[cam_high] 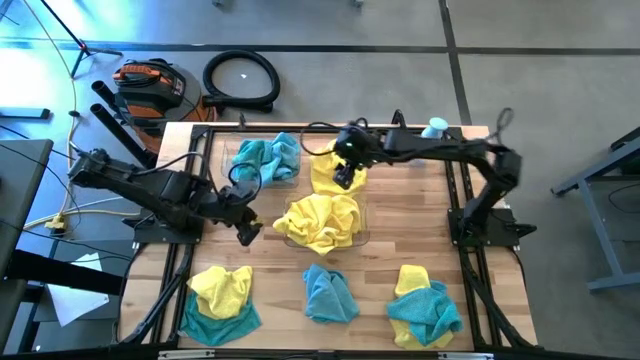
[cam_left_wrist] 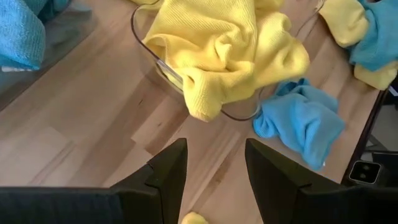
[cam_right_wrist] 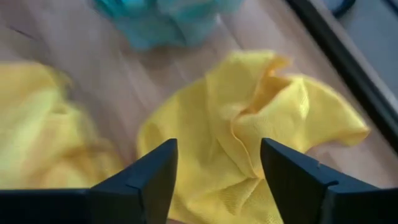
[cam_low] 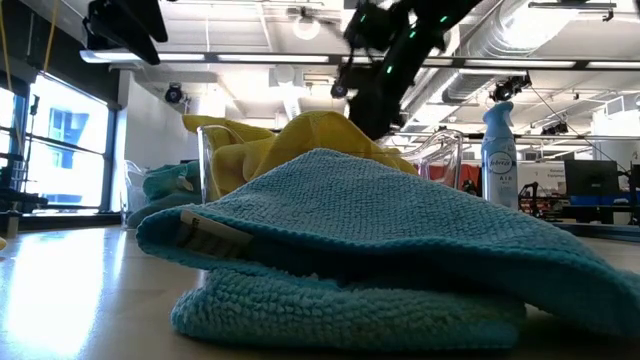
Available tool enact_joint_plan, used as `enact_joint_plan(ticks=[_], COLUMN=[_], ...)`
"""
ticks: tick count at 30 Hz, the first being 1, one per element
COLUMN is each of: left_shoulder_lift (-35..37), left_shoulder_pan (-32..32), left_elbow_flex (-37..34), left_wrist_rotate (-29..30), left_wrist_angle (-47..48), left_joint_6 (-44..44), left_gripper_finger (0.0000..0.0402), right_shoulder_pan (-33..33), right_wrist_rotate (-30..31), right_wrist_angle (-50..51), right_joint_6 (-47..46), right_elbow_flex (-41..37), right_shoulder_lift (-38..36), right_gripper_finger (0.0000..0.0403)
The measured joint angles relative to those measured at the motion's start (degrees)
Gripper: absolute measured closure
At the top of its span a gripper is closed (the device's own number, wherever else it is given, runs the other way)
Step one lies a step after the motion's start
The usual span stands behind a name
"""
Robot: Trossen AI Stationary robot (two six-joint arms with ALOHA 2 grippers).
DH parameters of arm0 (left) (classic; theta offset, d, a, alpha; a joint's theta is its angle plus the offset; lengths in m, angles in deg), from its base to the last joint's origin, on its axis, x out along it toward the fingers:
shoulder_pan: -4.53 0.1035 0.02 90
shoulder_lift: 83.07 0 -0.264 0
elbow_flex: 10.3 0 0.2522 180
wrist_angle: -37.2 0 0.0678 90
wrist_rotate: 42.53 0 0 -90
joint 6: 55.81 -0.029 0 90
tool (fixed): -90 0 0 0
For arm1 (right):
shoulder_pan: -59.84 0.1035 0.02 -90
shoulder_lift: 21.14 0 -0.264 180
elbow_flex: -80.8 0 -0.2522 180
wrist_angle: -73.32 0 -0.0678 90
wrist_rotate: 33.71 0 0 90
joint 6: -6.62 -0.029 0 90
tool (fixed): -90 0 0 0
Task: Sort microfiber towel by color & place in baskets
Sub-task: Put the yellow towel into the bottom transparent bin
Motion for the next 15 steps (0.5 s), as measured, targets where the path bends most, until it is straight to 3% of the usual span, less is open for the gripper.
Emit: enact_joint_plan(ticks=[7,12,15], left_shoulder_lift=[0.0,0.0,0.0], left_shoulder_pan=[-3.0,-4.4,-4.5], left_elbow_flex=[0.0,0.0,0.0], left_wrist_rotate=[3.8,5.8,5.7], left_wrist_angle=[0.0,0.1,0.1], left_joint_6=[2.8,2.8,2.6], left_gripper_finger=[0.0250,0.0250,0.0250], right_shoulder_pan=[-2.2,-4.1,-5.7], right_wrist_rotate=[-0.2,-0.5,-3.9], right_wrist_angle=[3.9,3.4,3.3], right_joint_6=[-1.2,-2.6,-4.6], right_elbow_flex=[5.7,6.5,6.4], right_shoulder_lift=[12.3,17.2,19.5], right_gripper_finger=[0.0138,0.0136,0.0146])
